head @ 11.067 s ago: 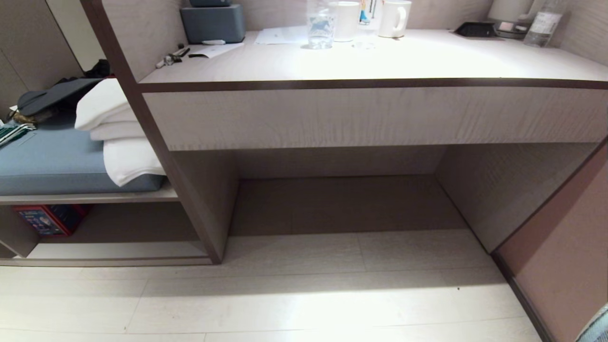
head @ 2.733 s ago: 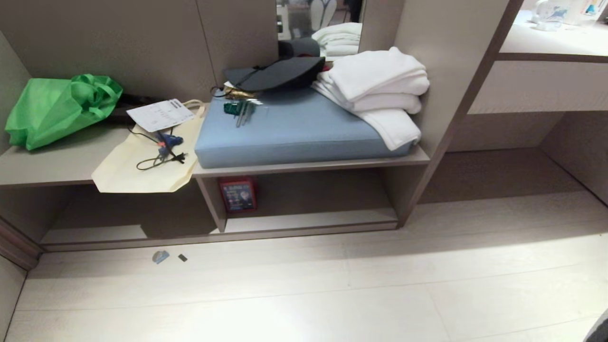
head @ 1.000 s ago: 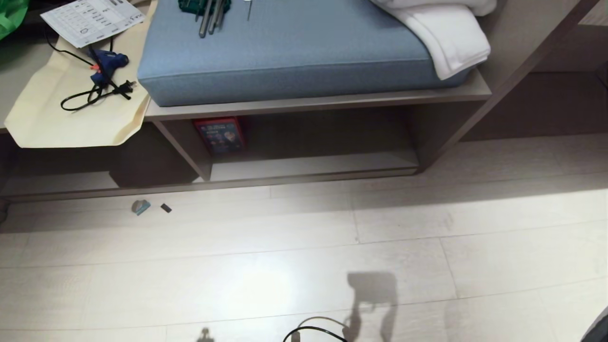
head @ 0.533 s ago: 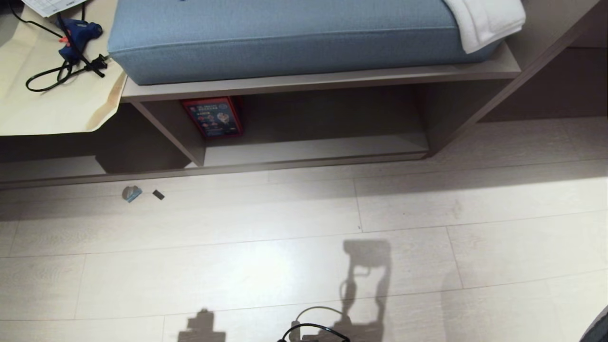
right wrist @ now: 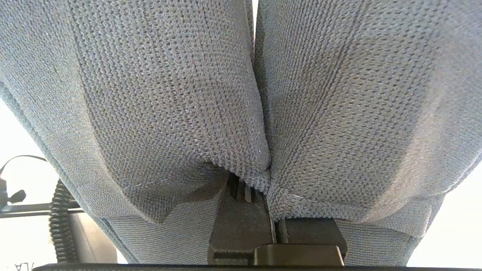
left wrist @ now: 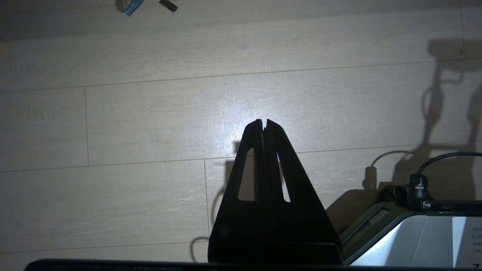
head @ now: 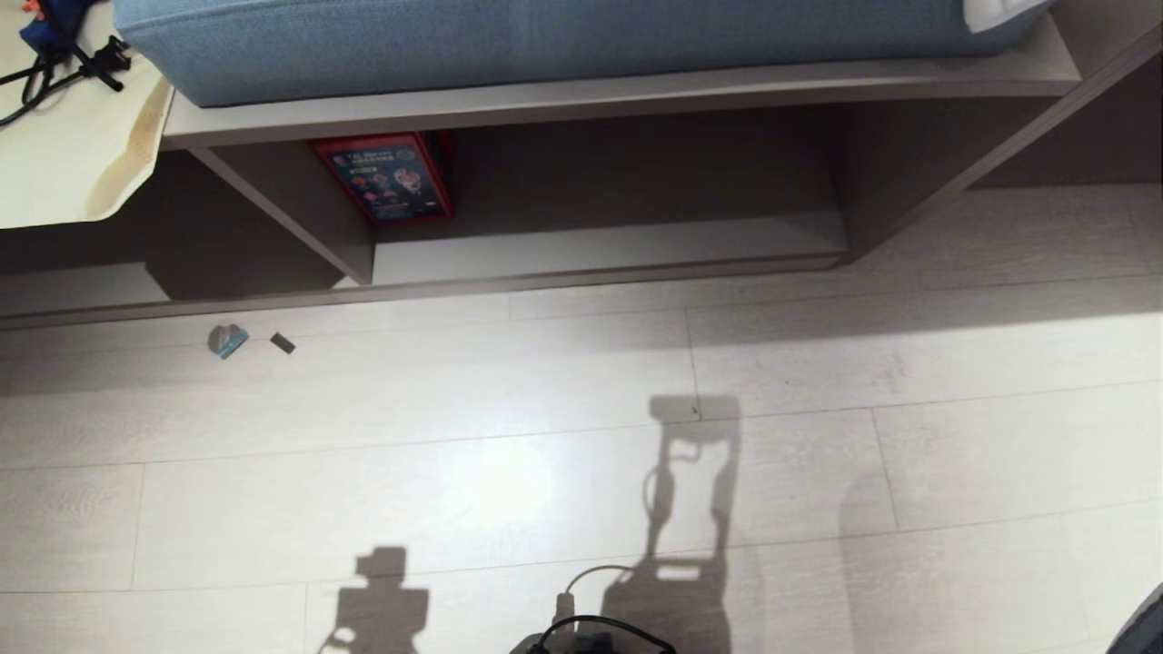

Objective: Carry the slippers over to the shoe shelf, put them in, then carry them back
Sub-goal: Place the slippers into the shoe cabinet

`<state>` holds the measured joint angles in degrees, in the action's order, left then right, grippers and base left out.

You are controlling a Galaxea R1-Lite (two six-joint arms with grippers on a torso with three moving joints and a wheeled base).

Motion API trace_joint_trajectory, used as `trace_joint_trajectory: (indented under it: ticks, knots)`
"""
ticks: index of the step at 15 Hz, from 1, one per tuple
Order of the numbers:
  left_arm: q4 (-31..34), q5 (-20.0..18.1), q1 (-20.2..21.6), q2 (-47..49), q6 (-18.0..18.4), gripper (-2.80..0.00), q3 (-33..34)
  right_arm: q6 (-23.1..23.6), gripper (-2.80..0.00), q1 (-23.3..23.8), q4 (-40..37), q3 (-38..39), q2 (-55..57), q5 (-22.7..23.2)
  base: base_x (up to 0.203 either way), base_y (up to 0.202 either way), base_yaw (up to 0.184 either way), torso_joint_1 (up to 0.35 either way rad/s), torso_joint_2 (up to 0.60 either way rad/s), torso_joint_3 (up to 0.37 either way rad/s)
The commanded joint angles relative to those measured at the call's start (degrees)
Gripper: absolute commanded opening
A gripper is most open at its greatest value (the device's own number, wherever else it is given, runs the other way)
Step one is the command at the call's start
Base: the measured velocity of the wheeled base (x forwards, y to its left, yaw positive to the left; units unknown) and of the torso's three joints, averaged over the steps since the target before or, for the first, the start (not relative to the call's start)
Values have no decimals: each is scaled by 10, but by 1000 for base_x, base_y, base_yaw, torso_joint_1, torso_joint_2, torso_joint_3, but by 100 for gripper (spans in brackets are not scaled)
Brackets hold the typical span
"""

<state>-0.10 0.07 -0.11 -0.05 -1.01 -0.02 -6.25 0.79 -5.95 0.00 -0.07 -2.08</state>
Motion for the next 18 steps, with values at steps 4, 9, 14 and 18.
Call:
trace_joint_trajectory:
  ticks: [4,9,14,18]
  knots:
    - [0,0,0,0,0,-280,0,-1,-280,0,0,0,-1,0,0,0,0,6,4,-199]
    - [0,0,0,0,0,-280,0,-1,-280,0,0,0,-1,0,0,0,0,0,3,-198]
    - [0,0,0,0,0,-280,0,-1,-280,0,0,1,-1,0,0,0,0,4,2,-199]
    - [0,0,0,0,0,-280,0,-1,-280,1,0,0,-1,0,0,0,0,3,4,-194]
